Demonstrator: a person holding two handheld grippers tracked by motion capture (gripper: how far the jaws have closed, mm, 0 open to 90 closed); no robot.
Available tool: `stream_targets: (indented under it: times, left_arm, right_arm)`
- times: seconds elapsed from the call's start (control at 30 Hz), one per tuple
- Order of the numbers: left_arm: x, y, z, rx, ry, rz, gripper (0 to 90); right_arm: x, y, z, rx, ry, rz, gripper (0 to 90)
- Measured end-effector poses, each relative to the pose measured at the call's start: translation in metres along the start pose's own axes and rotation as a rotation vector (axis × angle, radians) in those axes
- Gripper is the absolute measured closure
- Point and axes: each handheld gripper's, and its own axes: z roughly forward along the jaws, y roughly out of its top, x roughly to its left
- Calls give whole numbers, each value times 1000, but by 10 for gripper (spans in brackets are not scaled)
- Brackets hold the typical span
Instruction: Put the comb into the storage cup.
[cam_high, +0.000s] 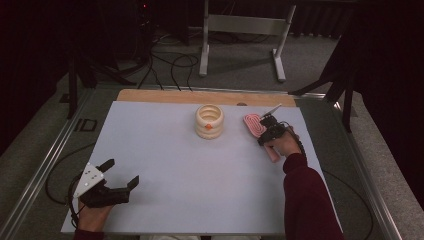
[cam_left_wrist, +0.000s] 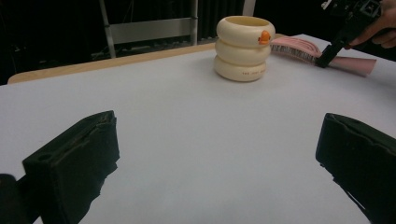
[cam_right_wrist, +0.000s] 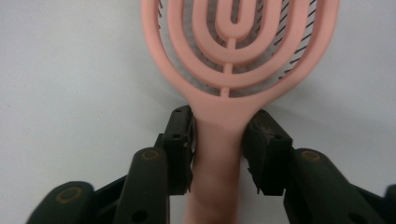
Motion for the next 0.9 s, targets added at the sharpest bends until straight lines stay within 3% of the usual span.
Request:
stream_targets:
  times: [0.9]
  left_arm:
    - [-2,-1,2,9,-7,1,1]
  right_arm:
    - [6,0,0,31,-33,-18,695]
